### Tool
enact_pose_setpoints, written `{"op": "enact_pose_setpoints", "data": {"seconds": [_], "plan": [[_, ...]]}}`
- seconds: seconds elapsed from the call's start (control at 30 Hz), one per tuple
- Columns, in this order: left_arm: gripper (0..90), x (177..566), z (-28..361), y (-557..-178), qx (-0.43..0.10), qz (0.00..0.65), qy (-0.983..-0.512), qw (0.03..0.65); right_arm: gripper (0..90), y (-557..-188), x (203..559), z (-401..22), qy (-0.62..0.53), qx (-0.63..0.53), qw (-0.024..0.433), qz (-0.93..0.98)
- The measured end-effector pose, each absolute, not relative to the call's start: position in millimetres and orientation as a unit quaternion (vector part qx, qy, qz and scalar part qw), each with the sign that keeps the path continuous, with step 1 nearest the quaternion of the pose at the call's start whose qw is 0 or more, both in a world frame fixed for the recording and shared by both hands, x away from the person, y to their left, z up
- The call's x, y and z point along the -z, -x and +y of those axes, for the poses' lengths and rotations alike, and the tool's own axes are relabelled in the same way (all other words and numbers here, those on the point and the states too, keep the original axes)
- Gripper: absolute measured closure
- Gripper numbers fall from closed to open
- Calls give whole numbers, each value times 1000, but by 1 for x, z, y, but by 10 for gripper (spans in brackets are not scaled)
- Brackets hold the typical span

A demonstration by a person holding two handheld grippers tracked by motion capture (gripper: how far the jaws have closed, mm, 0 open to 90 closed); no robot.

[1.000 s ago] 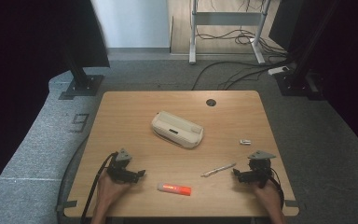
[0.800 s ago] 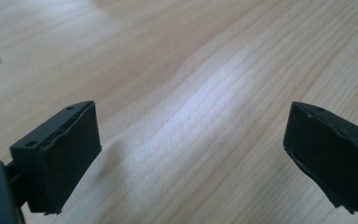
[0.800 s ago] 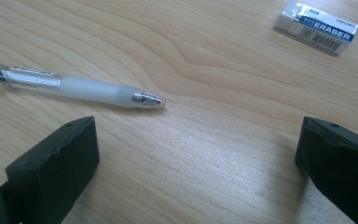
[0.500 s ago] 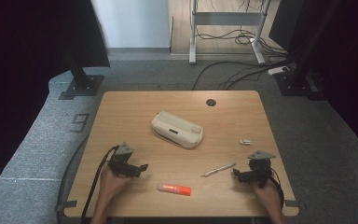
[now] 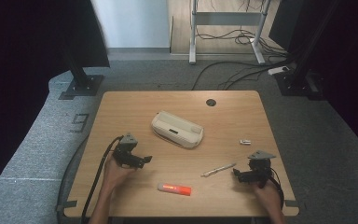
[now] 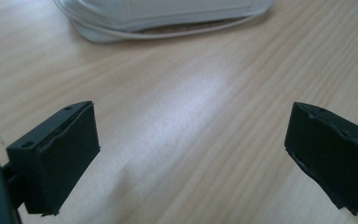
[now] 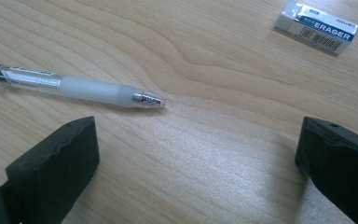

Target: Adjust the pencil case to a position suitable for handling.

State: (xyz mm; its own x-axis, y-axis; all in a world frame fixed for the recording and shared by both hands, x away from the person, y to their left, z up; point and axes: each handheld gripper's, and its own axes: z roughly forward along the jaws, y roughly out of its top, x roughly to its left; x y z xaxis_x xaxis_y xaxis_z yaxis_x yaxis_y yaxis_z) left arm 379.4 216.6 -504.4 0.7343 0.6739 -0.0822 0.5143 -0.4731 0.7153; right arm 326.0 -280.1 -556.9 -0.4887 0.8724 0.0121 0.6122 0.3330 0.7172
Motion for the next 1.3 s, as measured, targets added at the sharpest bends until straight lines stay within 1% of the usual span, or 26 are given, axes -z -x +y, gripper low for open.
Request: {"op": "enact_pose_setpoints", "data": {"seconds": [0.3, 0.73, 0.9, 0.97, 1.07, 1.17, 1.3], "plan": [[26, 496, 206, -397, -111, 324, -863, 371, 0, -326, 557, -280, -468, -339, 192, 793], [33, 487, 187, -428, -92, 304, -869, 379, 0, -326, 557, -280, -468, -339, 192, 793], [33, 486, 183, -439, -90, 299, -869, 383, 0, -326, 557, -280, -468, -339, 192, 793], [37, 486, 183, -443, -81, 303, -868, 385, 0, -326, 557, -280, -468, -339, 192, 793], [37, 486, 180, -448, -89, 301, -874, 372, 0, -326, 557, -280, -468, -339, 192, 794], [42, 484, 179, -453, -81, 300, -868, 387, 0, -327, 557, -280, -467, -339, 192, 794], [42, 483, 177, -460, -81, 300, -874, 374, 0, -327, 557, -280, -467, -339, 192, 794]]}}
